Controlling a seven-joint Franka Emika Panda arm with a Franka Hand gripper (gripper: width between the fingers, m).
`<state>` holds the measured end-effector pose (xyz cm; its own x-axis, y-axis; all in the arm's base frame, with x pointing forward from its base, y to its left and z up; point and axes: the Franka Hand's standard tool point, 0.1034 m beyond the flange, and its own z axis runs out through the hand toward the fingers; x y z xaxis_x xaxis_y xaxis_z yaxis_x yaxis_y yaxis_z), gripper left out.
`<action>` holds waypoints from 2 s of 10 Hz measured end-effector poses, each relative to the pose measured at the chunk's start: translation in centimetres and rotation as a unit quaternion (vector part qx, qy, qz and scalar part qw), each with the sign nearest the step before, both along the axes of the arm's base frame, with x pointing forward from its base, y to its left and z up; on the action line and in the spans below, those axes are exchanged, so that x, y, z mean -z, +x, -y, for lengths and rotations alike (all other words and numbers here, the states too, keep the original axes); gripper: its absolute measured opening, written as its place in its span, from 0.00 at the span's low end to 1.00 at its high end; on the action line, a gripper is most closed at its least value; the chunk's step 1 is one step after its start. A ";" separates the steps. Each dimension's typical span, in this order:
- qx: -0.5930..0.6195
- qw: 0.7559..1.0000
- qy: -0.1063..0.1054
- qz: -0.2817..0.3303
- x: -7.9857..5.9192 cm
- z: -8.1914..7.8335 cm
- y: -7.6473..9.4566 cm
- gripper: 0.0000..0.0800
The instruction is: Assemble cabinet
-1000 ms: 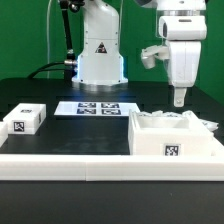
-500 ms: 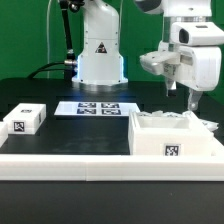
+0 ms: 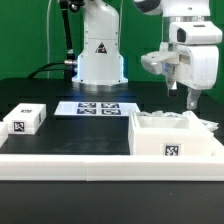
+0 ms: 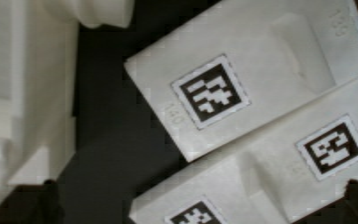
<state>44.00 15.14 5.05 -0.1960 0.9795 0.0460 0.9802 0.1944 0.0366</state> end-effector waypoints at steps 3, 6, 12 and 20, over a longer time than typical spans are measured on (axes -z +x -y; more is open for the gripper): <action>-0.055 0.998 -0.013 -0.014 1.1 -1.0 -1.1 1.00; -0.063 0.998 -0.013 -0.016 1.2 -0.8 -1.2 1.00; -0.089 0.996 -0.007 -0.021 2.3 -0.1 -1.8 1.00; -0.064 0.997 -0.005 -0.035 3.4 -0.5 -2.5 0.50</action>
Offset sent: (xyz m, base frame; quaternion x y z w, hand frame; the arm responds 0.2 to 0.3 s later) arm 0.0000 0.0000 0.0000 0.0000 0.0000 0.0000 1.0000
